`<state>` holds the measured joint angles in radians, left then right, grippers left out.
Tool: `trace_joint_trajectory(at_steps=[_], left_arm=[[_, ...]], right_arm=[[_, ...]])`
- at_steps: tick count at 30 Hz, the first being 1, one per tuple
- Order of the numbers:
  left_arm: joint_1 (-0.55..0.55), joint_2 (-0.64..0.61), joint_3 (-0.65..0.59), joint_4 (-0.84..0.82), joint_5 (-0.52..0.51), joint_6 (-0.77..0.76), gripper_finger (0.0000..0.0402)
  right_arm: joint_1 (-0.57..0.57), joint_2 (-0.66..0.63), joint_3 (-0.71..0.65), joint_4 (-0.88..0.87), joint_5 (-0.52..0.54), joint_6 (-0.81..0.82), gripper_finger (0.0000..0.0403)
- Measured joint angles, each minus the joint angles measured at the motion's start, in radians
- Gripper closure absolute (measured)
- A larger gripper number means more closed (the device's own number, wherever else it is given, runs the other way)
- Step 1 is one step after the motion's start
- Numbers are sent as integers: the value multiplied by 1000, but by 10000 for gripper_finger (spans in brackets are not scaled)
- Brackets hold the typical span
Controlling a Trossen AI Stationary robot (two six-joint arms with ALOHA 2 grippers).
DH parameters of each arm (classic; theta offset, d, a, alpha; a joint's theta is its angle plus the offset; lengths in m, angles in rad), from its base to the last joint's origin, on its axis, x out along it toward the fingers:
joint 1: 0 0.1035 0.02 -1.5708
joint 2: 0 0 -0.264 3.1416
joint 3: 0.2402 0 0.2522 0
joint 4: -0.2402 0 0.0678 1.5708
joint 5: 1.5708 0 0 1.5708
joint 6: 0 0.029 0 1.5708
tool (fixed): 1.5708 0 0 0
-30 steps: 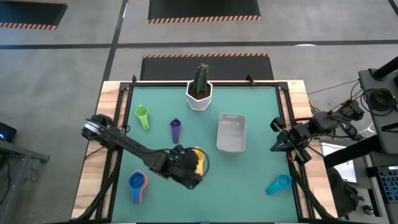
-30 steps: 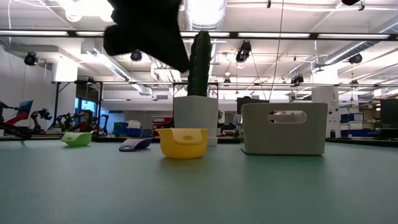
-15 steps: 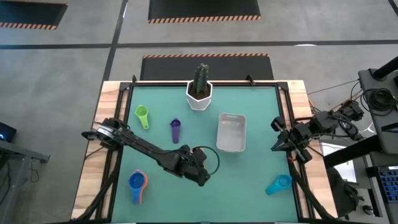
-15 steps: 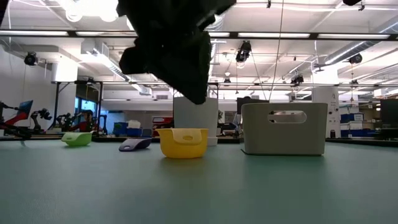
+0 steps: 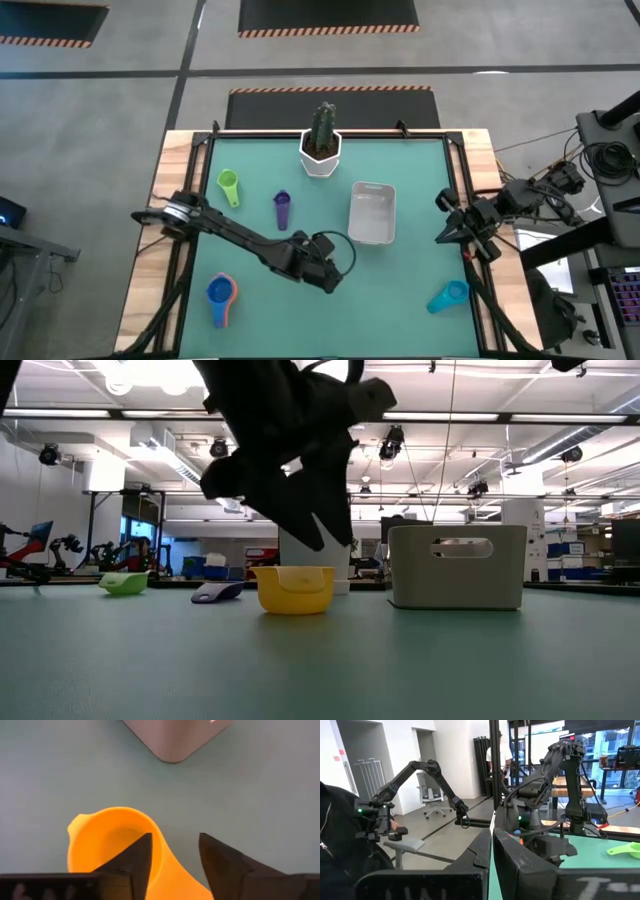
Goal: Nest measuring cups in basket
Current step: Stack the yellow measuring cup on the top of the blue measuring cup
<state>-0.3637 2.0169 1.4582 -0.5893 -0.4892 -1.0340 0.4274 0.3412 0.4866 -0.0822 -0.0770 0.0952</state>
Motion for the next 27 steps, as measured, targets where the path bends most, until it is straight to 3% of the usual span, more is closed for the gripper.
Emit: trace_joint_trajectory(at_steps=[6, 13, 17, 25, 27], left_arm=[[1, 30, 0, 9, -26, 3, 222], [4, 67, 0, 5, -45, 3, 241], [4, 76, -1, 5, -48, 4, 272], [4, 76, -1, 5, -52, 4, 388], [4, 75, -1, 5, -52, 3, 394]], right_arm=[[0, 0, 0, -2, 0, 0, 394], [0, 0, 0, -10, 0, -1, 394], [0, 0, 0, -10, 0, 0, 394], [0, 0, 0, -10, 0, 0, 394], [0, 0, 0, -10, 0, 2, 394]])
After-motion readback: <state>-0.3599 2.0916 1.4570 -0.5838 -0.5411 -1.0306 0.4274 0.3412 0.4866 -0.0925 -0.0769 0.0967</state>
